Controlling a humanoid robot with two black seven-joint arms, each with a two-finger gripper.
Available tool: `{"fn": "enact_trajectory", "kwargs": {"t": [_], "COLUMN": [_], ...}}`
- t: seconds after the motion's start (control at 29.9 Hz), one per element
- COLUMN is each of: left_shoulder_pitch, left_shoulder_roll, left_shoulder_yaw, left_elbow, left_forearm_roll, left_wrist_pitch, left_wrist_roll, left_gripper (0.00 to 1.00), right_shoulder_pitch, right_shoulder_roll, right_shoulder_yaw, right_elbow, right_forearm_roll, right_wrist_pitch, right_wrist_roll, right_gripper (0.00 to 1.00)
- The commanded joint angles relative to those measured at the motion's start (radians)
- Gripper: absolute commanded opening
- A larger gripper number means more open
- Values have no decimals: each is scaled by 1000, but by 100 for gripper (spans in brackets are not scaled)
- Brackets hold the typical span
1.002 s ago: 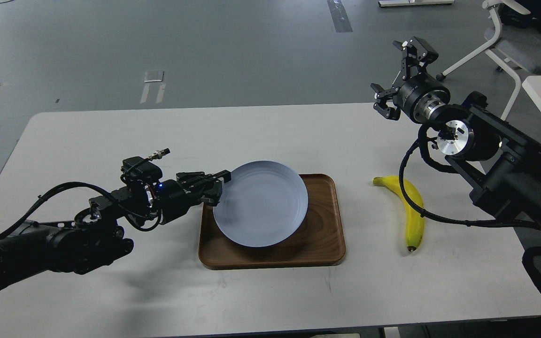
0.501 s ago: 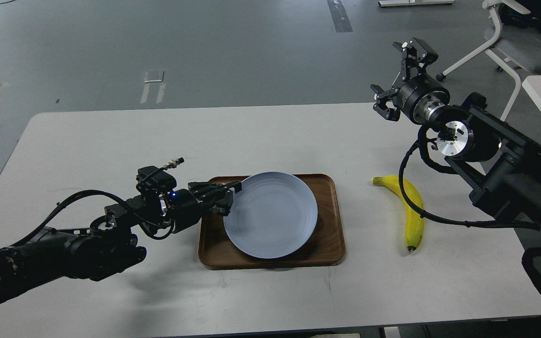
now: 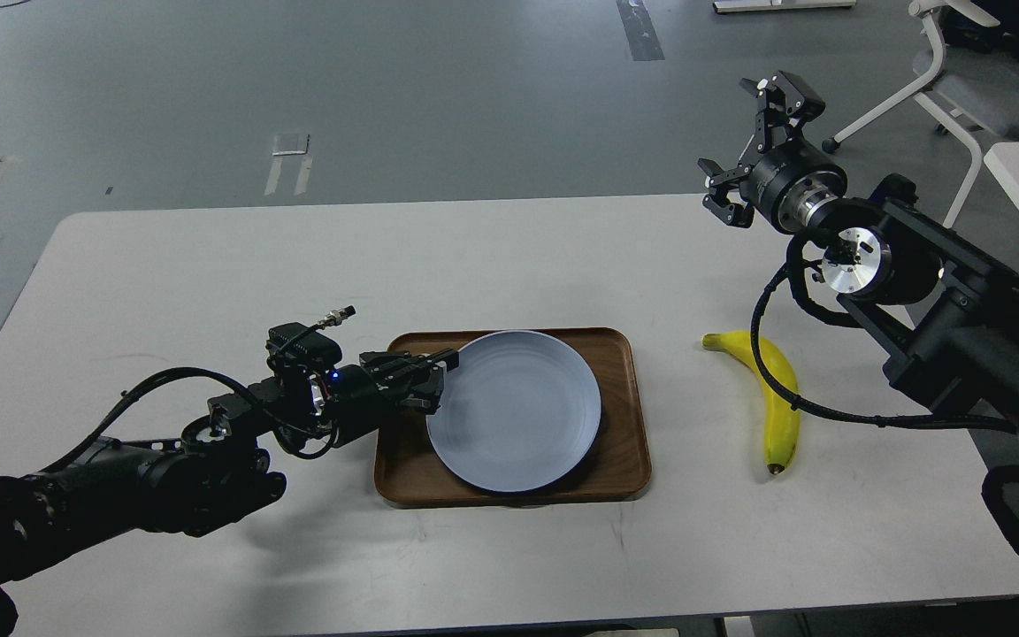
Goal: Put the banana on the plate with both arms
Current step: 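Release the plate and raise the left gripper away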
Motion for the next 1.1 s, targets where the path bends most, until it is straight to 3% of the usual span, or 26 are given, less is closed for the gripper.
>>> {"fn": "enact_trajectory", "kwargs": {"t": [0.0,0.03,0.07,0.1,0.13,0.2,0.27,0.43,0.5,0.63,0.7,0.74,0.8,0.84,0.87,0.9,0.94,1.04,1.07], "left_shoulder_pitch": [1,1,-1,-2,-2,-4,-5,-45,-115,-244,-304,-339,-367,-370,-372,-370,-360,-300,-288], "left_shoulder_roll": [0,0,0,1,3,6,4,8,12,32,55,70,96,109,142,161,197,236,238], "left_shoulder_yaw": [0,0,-2,-2,-3,-11,-17,-46,-77,-144,-193,-225,-281,-304,-352,-380,-443,-543,-555], "left_elbow": [0,-1,-1,-1,-1,-12,-21,-29,-27,-27,-27,-27,-15,-12,-12,-15,-23,-23,-23], "left_forearm_roll": [2,0,-4,-12,-15,-17,-23,-171,-289,-570,-725,-815,-937,-974,-1036,-1063,-1108,-1161,-1164], "left_wrist_pitch": [0,1,1,1,1,1,1,3,3,-46,-122,-200,-325,-360,-432,-474,-565,-702,-704], "left_wrist_roll": [0,0,0,0,0,0,0,0,0,0,0,0,13,43,114,151,215,310,317], "left_gripper": [18,22,35,60,72,89,98,98,98,98,98,98,98,98,98,98,98,98,98], "right_shoulder_pitch": [-3,-3,-2,0,0,0,0,6,10,29,32,32,29,29,27,27,21,14,12], "right_shoulder_roll": [1,1,2,2,2,2,2,-4,-12,-91,-116,-148,-212,-235,-286,-312,-367,-499,-524], "right_shoulder_yaw": [1,1,1,1,1,1,1,-12,-31,-149,-231,-283,-368,-396,-446,-471,-514,-609,-620], "right_elbow": [1,1,0,0,0,0,0,9,24,70,105,131,193,219,278,315,387,519,535], "right_forearm_roll": [0,0,0,0,0,0,0,-6,-43,-393,-622,-738,-860,-891,-923,-931,-951,-1008,-1020], "right_wrist_pitch": [0,0,0,0,0,3,5,14,15,11,-7,-33,-86,-104,-142,-162,-203,-251,-254], "right_wrist_roll": [-1,0,0,0,-1,-1,-3,-1,0,40,97,123,126,126,125,125,125,125,125], "right_gripper": [100,100,100,100,100,100,100,100,100,95,91,91,94,95,95,95,96,98,98]}}
